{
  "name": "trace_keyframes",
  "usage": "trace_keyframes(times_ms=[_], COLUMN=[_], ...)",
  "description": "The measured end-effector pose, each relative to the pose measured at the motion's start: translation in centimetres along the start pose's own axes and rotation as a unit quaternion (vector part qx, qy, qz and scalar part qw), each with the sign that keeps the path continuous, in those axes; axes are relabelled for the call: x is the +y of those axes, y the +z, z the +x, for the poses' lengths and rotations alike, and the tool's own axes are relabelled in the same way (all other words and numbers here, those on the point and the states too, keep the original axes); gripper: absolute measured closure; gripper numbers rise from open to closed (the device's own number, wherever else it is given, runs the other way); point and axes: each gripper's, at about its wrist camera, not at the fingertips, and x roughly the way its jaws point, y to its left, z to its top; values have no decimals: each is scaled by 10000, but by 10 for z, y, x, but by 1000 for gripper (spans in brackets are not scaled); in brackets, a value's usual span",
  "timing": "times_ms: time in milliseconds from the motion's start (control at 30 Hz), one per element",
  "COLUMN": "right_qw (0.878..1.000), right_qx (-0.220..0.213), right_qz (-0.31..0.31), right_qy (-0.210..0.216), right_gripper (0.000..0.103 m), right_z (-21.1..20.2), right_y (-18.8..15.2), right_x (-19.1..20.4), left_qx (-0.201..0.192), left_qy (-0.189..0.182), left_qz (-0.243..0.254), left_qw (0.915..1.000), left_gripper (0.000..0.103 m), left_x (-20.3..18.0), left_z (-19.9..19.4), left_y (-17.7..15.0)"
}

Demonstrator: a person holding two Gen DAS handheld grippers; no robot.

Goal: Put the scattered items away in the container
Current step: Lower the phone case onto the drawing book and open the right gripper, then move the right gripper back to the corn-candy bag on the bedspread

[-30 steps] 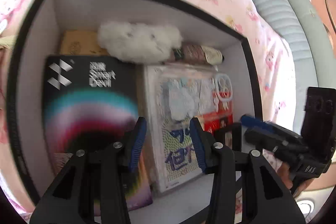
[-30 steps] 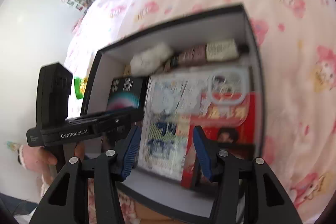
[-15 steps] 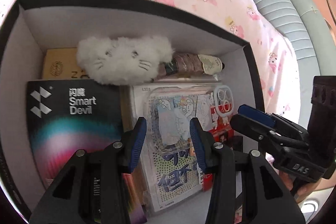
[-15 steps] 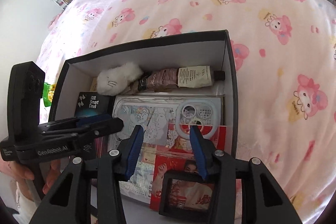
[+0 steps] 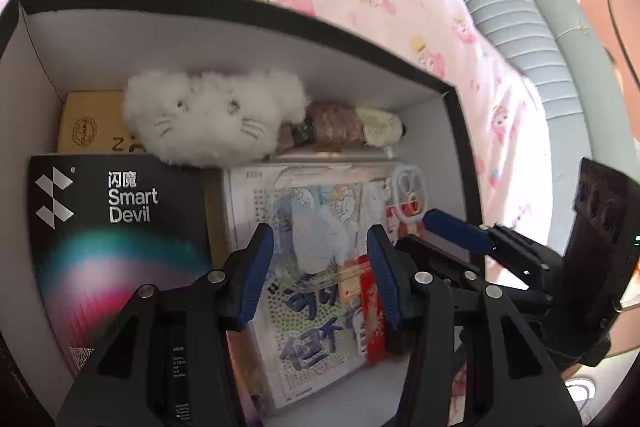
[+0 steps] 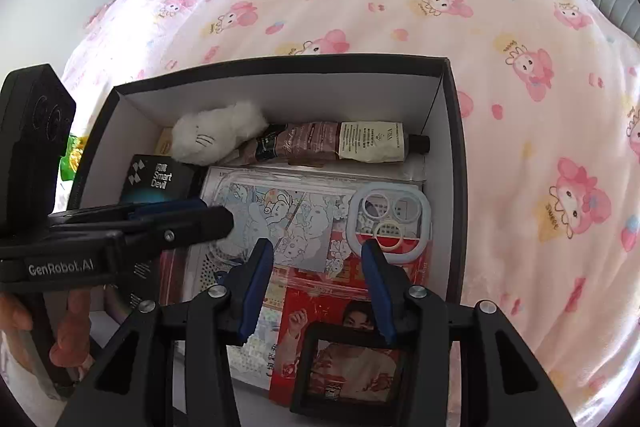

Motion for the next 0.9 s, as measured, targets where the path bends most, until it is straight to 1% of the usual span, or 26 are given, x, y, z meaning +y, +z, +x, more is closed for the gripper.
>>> trace_keyframes(times_ms=[67, 100, 167, 233, 300, 333, 367, 433, 467, 500, 567, 600, 667, 700, 833, 900], right_qw=[9999, 9997, 9990, 9991, 9995, 9992, 9986, 9971, 9965, 9958, 9952, 9946, 9931, 9927, 9929, 9929], right_qx=[52, 110, 137, 86, -53, -223, -400, -725, -830, -902, -941, -980, -1087, -1106, -1071, -1027], right_qz=[-95, -201, -376, -358, -287, -298, -295, -202, -141, -101, -215, -296, -375, -366, -302, -391], right_qy=[-54, -102, -213, -196, -110, -171, -204, -85, 8, 92, 185, 190, 235, 297, 413, 462], right_gripper=[61, 61, 60, 61, 61, 61, 61, 61, 61, 61, 60, 60, 58, 56, 56, 56], right_z=[2, 4, 6, 4, -6, -16, -26, -50, -62, -73, -94, -102, -115, -119, -115, -116], right_y=[0, -1, -4, -7, -13, -16, -18, -24, -30, -35, -46, -49, -58, -62, -72, -74], right_x=[2, 4, 9, 8, 5, 5, 6, 8, 11, 15, 26, 33, 45, 48, 65, 76], left_qx=[10, -61, -327, -539, -628, -679, -743, -975, -1079, -1159, -1316, -1386, -1449, -1455, -1553, -1660], left_qy=[-6, -6, 209, 361, 234, 176, 194, 336, 335, 267, 158, 184, 243, 267, 389, 485], left_qz=[19, -18, 81, 158, 193, 254, 344, 542, 612, 677, 880, 988, 1141, 1151, 1072, 1010], left_qw=[10000, 10000, 9992, 9978, 9976, 9972, 9965, 9932, 9917, 9906, 9873, 9852, 9825, 9823, 9813, 9797], left_gripper=[54, 54, 54, 54, 54, 54, 54, 54, 54, 54, 49, 46, 45, 45, 45, 45], left_x=[-4, -2, -3, -4, -7, -11, -21, -35, -41, -44, -55, -63, -75, -76, -70, -66], left_z=[3, -1, -14, -28, -39, -46, -47, -65, -76, -87, -107, -108, -114, -116, -124, -129], left_y=[8, 7, 4, -4, -14, -21, -23, -37, -45, -53, -69, -76, -83, -88, -101, -107])
